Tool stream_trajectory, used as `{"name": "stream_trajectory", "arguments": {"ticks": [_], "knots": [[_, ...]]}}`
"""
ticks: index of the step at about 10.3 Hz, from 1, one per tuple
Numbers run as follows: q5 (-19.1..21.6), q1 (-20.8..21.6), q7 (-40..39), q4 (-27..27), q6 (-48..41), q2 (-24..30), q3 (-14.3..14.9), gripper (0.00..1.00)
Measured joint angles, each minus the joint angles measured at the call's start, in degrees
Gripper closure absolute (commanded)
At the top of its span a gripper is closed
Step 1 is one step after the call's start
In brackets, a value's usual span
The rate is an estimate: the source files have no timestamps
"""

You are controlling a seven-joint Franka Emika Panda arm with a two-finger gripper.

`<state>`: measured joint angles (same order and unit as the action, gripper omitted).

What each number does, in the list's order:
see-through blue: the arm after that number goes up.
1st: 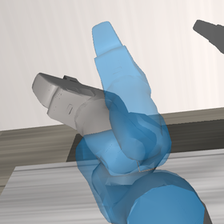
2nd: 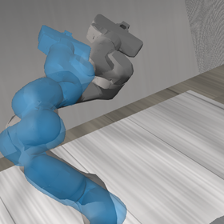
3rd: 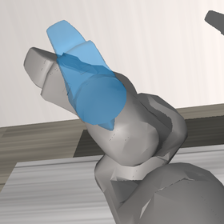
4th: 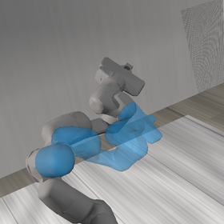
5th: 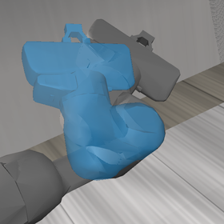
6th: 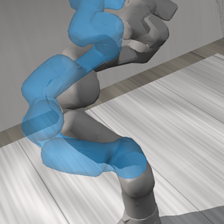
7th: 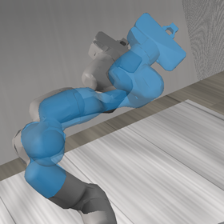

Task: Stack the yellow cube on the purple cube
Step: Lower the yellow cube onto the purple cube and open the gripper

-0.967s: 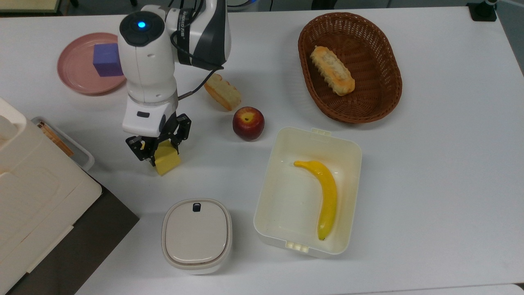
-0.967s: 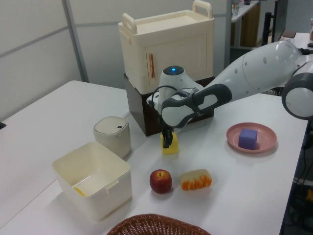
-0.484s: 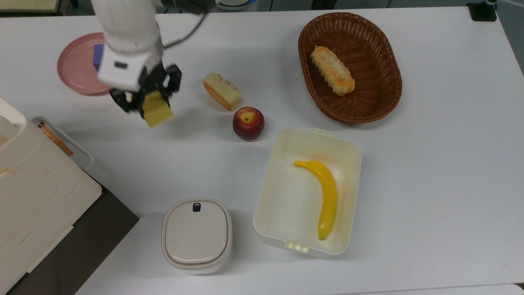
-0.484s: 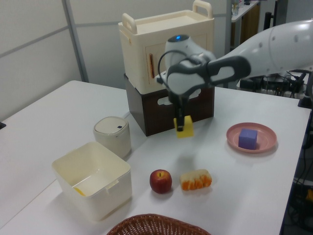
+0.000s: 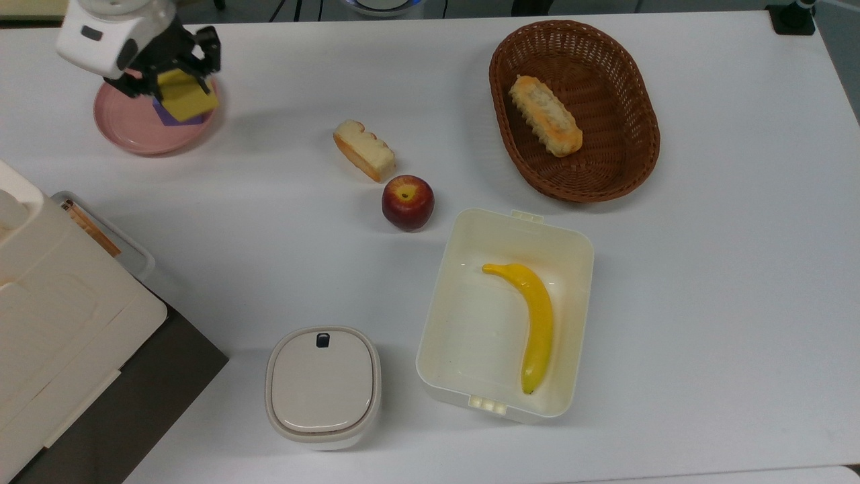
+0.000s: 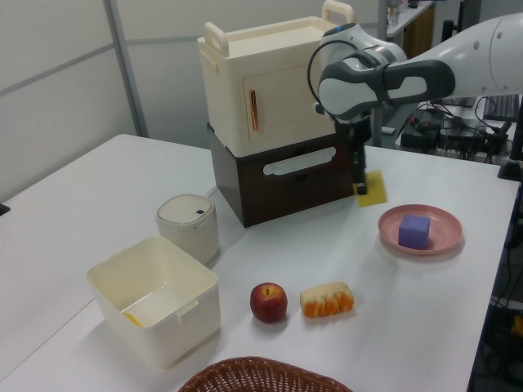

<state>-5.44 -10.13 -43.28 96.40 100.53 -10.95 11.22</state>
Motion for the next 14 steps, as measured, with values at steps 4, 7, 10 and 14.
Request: {"name": "stream_trajectory", "arguments": {"ticks": [4,7,10,14], "knots": [[-0.9,-1.7,-0.2,1.6,-1.3,1.6,1.5,0.85],[-1.1,-3.1,-1.4,7.5,0.2,5.4,1.6,0.85],[-1.1,-5.5,-2.7,10.6,1.5,6.0,1.6,0.85],[-1.1,-6.4,-2.8,11.0,6.0,1.4,1.6,0.77]]}}
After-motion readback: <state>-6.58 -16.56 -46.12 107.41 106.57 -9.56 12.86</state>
